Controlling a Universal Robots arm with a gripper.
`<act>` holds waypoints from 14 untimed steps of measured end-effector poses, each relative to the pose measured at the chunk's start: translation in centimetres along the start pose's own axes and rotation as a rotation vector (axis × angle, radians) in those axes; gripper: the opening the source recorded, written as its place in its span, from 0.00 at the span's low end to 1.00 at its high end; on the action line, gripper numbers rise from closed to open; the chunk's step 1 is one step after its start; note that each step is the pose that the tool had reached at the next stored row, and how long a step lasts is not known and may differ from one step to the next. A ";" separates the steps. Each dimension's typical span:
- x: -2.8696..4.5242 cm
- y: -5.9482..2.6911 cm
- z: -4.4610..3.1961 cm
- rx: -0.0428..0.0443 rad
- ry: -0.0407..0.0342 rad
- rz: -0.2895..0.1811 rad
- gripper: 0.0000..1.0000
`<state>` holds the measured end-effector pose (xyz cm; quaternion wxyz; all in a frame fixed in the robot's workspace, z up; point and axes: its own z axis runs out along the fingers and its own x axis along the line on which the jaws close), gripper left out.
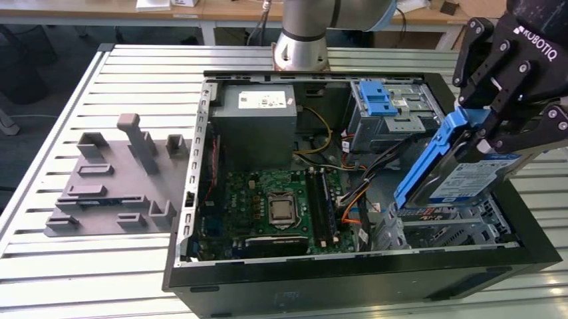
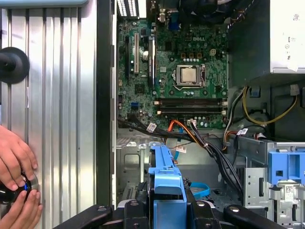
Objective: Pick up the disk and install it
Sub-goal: 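Insert the disk into the insertion slot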
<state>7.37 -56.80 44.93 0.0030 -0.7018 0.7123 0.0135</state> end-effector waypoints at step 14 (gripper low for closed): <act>0.39 -0.46 0.76 -0.0001 -0.0002 -0.006 0.36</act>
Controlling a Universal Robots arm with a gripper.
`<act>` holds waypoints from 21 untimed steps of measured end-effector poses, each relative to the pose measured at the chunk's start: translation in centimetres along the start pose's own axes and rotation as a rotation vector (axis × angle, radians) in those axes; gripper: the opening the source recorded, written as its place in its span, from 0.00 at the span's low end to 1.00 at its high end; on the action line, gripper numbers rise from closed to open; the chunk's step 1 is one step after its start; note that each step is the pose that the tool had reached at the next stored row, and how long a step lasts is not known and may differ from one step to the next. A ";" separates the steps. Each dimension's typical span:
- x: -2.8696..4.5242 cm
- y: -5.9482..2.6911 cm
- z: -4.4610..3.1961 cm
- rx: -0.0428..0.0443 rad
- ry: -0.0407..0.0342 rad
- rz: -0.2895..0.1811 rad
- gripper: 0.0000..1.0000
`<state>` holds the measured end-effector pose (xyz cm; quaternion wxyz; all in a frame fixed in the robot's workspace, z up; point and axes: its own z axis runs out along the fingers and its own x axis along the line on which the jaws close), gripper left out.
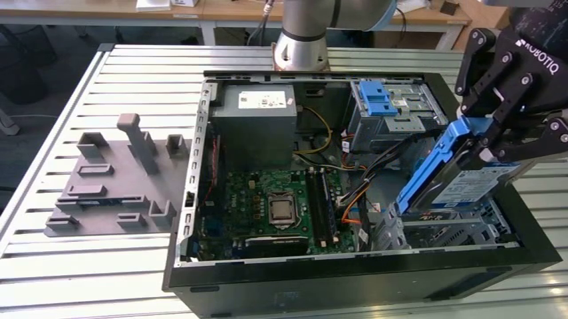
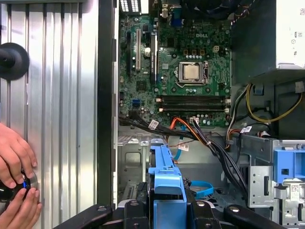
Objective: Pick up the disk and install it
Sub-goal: 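Insert the disk into the insertion slot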
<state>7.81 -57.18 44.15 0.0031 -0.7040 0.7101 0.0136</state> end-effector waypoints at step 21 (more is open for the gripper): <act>0.32 -0.09 1.58 -0.0006 0.0005 -0.023 0.36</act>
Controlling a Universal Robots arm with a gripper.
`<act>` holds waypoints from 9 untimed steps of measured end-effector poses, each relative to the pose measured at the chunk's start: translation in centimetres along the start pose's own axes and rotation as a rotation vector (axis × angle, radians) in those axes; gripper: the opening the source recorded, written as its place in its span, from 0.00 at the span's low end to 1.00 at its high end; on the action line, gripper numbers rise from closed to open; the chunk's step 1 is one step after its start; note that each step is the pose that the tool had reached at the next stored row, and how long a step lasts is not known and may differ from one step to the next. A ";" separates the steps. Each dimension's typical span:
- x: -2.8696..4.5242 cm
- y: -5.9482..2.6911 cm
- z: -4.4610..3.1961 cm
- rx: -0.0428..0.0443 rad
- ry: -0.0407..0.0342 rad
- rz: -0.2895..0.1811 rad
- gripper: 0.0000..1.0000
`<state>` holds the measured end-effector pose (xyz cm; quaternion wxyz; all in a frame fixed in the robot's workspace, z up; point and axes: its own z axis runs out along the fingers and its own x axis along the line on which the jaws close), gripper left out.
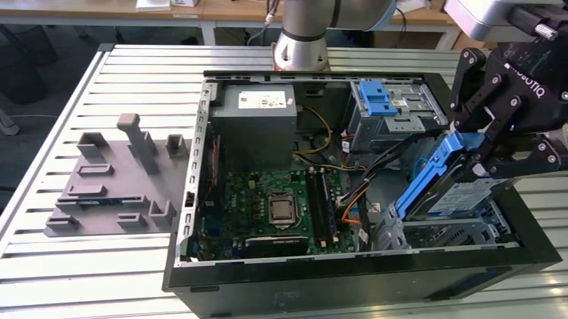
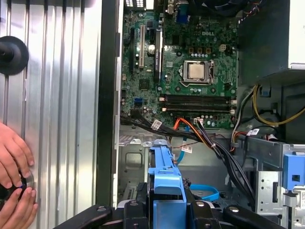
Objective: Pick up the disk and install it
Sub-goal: 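Insert the disk into the insertion slot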
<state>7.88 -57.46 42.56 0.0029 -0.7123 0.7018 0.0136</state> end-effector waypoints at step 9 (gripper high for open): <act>0.04 -0.01 0.74 0.0001 0.0000 0.003 0.36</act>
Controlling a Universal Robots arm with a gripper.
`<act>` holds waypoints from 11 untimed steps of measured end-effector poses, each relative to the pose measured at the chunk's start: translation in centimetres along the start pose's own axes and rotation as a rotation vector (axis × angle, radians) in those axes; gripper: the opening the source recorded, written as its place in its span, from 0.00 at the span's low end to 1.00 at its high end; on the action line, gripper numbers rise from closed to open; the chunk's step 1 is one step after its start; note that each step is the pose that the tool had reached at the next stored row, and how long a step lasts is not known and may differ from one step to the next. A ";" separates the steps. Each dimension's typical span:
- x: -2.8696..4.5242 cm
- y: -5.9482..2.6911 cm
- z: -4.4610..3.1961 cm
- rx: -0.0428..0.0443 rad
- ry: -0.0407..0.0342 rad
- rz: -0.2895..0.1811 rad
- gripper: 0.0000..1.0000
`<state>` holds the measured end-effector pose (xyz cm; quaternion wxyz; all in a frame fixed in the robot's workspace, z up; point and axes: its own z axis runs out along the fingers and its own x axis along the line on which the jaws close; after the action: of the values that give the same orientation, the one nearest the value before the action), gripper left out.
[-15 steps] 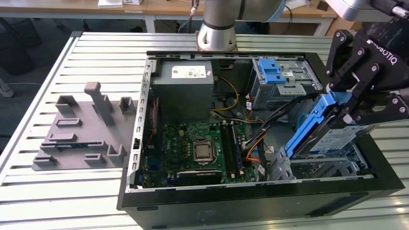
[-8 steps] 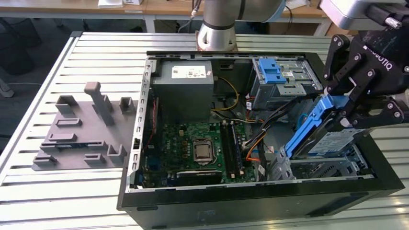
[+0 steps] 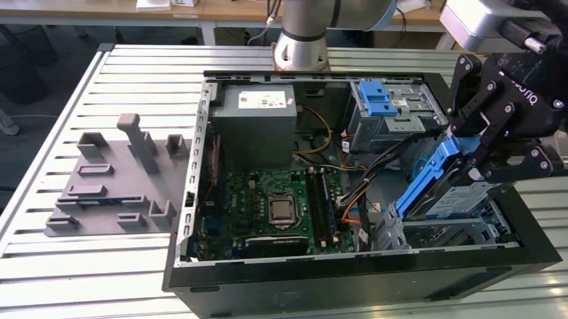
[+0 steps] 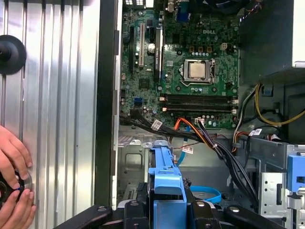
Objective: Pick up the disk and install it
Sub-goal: 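Insert the disk into the insertion slot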
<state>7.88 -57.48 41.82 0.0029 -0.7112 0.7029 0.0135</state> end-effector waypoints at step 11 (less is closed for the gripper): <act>0.04 -0.02 1.19 0.0002 -0.0003 0.008 0.36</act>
<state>7.88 -57.49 40.63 0.0030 -0.7084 0.7057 0.0136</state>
